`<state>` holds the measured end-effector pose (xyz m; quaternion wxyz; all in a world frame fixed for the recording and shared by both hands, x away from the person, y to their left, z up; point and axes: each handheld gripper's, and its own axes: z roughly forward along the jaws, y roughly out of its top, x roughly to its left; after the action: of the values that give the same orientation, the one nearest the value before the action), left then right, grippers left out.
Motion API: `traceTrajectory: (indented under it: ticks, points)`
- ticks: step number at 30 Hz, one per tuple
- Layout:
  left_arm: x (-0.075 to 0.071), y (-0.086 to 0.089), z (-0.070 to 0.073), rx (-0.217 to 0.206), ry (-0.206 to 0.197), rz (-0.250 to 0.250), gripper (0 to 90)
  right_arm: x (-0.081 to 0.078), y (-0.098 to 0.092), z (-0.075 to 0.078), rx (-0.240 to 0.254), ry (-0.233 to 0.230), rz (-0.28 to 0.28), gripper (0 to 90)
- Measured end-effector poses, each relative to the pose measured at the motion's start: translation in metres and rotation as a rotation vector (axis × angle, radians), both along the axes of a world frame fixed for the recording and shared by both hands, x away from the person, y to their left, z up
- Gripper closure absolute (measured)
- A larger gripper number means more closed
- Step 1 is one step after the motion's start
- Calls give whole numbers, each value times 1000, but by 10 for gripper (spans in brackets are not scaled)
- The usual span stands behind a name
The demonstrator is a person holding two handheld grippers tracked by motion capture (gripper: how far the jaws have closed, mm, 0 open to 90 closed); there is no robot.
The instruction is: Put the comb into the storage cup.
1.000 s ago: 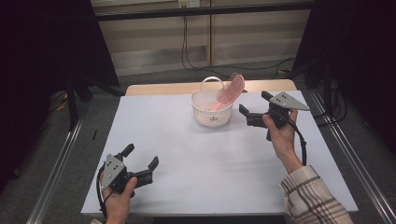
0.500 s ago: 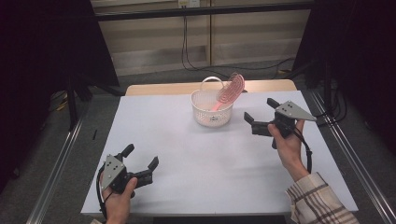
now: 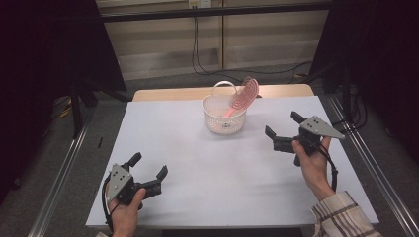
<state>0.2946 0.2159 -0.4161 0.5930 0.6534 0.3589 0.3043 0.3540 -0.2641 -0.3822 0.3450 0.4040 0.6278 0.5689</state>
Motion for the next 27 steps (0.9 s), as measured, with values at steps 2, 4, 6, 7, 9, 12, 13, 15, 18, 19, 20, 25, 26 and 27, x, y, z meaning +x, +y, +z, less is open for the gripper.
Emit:
traceTrajectory:
  ticks: [2,4,6,7,9,12,13,15,18,19,20,25,26,27]
  points:
    - [-1,0,0,0,1,-2,35,-4,-2,-1,-1,-5,0,0]
    - [-1,0,0,-4,2,2,35,-8,-3,-1,-4,-7,-4,0]
    - [-1,0,0,-4,3,3,35,-12,-5,-2,-6,-10,-7,0]
    - [-1,0,0,-3,3,6,35,-13,-6,-3,-5,-9,-11,0]
    - [-1,0,1,-9,9,18,35,-16,-7,-4,-5,-4,-14,0]
    - [0,1,1,-8,9,23,35,-22,-10,-6,1,2,-26,0]
    - [0,1,1,-9,10,25,35,-23,-11,-7,3,0,-24,0]
    - [0,1,1,-3,10,26,35,-27,-12,-9,-8,-2,-36,0]
    - [-1,0,1,-11,10,26,35,-34,-14,-11,-9,-2,-44,0]
    - [-1,0,1,-6,10,27,35,-36,-15,-12,-13,-5,-45,0]
    - [-1,0,1,-6,11,27,35,-39,-16,-12,-13,-7,-53,0]
    - [-1,0,0,-3,14,35,35,-50,-19,-16,-18,-10,-64,0]
    - [-1,0,0,-2,15,37,35,-51,-20,-16,-14,-11,-68,0]
    - [-1,-1,0,-5,15,37,35,-53,-21,-16,-9,-11,-71,0]
